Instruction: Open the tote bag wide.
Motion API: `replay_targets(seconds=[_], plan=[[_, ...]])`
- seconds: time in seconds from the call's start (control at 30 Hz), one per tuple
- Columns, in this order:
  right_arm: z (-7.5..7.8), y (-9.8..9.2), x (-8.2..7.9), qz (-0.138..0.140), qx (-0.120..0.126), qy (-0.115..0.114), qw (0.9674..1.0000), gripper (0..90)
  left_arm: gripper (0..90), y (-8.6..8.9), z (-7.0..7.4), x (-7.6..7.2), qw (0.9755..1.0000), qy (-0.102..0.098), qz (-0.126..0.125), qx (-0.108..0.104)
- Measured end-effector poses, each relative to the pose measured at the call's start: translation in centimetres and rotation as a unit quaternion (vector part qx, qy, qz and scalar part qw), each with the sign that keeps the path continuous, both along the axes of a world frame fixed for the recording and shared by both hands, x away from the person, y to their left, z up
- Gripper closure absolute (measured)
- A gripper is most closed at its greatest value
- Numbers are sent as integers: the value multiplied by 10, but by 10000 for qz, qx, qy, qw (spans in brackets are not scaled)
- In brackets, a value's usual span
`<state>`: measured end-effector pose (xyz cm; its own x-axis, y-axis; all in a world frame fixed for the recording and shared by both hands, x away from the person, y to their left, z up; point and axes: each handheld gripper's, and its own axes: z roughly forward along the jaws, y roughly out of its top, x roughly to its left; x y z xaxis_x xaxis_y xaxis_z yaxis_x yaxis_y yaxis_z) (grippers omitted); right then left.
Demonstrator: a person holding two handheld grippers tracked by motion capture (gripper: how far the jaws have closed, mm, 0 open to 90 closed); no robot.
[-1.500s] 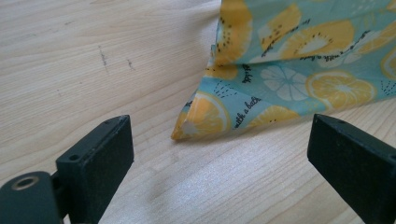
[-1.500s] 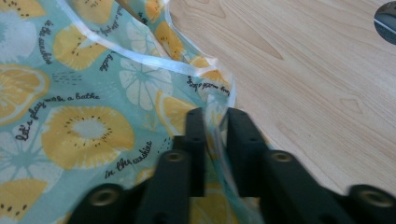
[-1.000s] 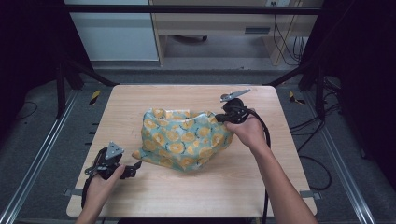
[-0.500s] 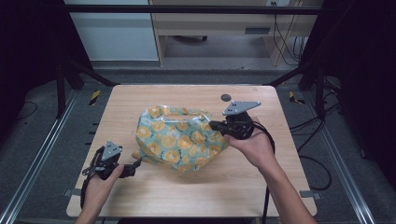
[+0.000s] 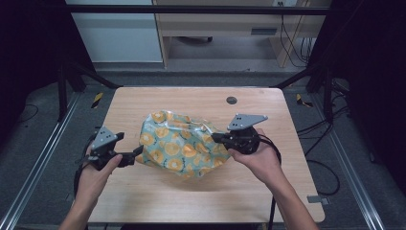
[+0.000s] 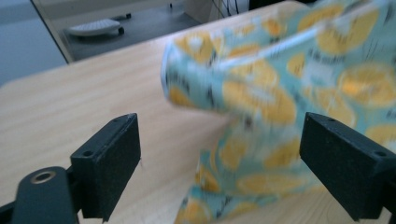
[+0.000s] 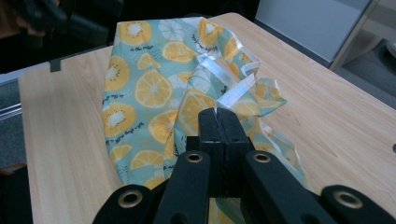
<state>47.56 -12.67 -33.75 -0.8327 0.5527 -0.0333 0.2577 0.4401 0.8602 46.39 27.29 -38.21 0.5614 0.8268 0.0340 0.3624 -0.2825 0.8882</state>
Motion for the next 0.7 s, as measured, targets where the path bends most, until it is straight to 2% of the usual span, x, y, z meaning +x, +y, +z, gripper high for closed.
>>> replay_targets(seconds=[0.07,0.1,0.13,0.17,0.2,0.23,0.27,0.3,0.33,0.43,0.47,0.5,0.53,0.57,0.6,0.7], plan=[[-1,1,-1,28,20,-13,10000,900,143,-4,14,6,9999,-39,-74,110],[-1,1,-1,28,20,-13,10000,900,148,-4,14,6,9999,-39,-74,110],[-1,1,-1,40,17,-18,10000,900,148,-8,20,11,9997,-24,-82,225],[-2,2,-3,63,-2,-13,10000,900,163,-13,29,18,9990,-21,-105,439],[-2,2,-3,79,-15,-20,10000,899,170,-16,32,22,9984,11,-111,548],[-2,2,-3,79,-15,-20,10000,899,170,-16,32,22,9984,11,-111,548],[-3,2,-4,83,-7,-23,10000,899,170,-20,34,29,9975,79,-92,698],[-3,2,-4,83,-7,-23,10000,899,171,-20,34,29,9975,79,-92,698],[-3,1,-6,93,-4,-26,10000,899,171,-23,35,35,9968,184,-104,768],[-4,1,-8,121,-17,-11,9999,898,171,-29,32,43,9962,326,-96,798],[-5,1,-8,124,-29,-6,9999,898,170,-31,30,45,9954,393,-111,870],[-5,1,-8,126,-23,2,9999,897,167,-31,30,45,9954,393,-111,870],[-6,1,-8,125,-17,17,9999,897,165,-33,26,48,9941,467,-92,977],[-6,0,-9,126,-10,31,9999,897,165,-33,26,48,9941,467,-92,977],[-7,0,-9,123,-21,27,9999,897,168,-34,23,50,9930,559,-96,1033],[-7,-1,-9,139,-24,47,9999,897,205,-35,20,51,9928,669,-132,986]])
